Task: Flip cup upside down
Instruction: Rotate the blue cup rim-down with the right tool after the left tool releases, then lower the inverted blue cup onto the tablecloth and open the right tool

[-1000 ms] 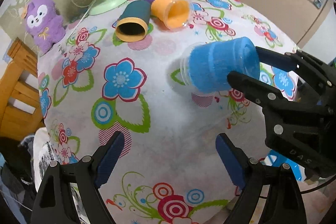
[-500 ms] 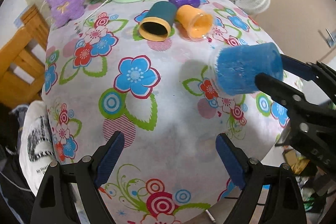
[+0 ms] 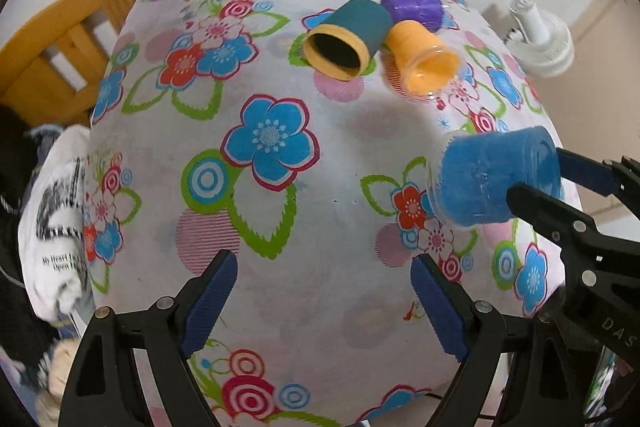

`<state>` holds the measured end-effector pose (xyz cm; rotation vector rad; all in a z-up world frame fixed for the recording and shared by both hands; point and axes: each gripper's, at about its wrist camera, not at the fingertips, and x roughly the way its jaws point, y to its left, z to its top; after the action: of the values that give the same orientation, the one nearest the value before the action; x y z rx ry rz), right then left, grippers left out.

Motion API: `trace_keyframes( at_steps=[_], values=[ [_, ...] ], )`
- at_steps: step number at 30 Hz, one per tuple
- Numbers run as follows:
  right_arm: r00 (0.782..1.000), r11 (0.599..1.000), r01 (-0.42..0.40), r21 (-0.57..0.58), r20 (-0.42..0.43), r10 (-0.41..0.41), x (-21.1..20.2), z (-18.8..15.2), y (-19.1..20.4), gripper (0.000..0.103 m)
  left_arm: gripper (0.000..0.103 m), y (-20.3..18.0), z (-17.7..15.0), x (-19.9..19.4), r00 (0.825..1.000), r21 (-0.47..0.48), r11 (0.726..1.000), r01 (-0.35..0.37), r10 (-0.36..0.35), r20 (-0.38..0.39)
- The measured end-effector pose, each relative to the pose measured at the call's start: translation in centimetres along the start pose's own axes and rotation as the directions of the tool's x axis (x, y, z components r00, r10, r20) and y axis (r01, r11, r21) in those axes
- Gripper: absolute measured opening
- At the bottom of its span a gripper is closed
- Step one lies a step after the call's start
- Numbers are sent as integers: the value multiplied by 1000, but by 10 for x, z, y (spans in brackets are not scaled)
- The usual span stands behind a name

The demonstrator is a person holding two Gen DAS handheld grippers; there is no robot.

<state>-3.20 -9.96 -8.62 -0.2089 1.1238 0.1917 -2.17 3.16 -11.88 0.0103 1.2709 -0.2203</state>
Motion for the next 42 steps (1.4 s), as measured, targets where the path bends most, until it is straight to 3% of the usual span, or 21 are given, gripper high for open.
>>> trace_keyframes(
  at_steps=[11, 28, 32, 35, 39, 42],
  values=[
    [989, 998, -39, -51, -144, 31, 25, 6, -13, 58, 90, -8, -4, 12, 999, -104, 994, -25, 22, -26],
    [969, 986, -116, -118, -231, 87, 52, 17, -2, 59, 90, 5, -7, 26, 997, -188, 980, -70, 61, -50],
    [967, 981, -148, -129, -227, 116, 51, 17, 0, 61, 90, 7, -11, 21, 995, -211, 974, -88, 78, -56],
    [969, 983, -145, -115, -220, 117, 47, 16, -3, 69, 90, 7, -12, 12, 994, -228, 968, -105, 96, -48],
    [980, 985, -141, -97, -156, 125, 34, 14, -10, 71, 90, 3, -9, -3, 992, -233, 965, -125, 125, -14],
    [988, 992, -119, -50, -104, 114, 22, 14, -16, 71, 90, -6, -3, -18, 986, -184, 970, -160, 167, 24]
  ],
)
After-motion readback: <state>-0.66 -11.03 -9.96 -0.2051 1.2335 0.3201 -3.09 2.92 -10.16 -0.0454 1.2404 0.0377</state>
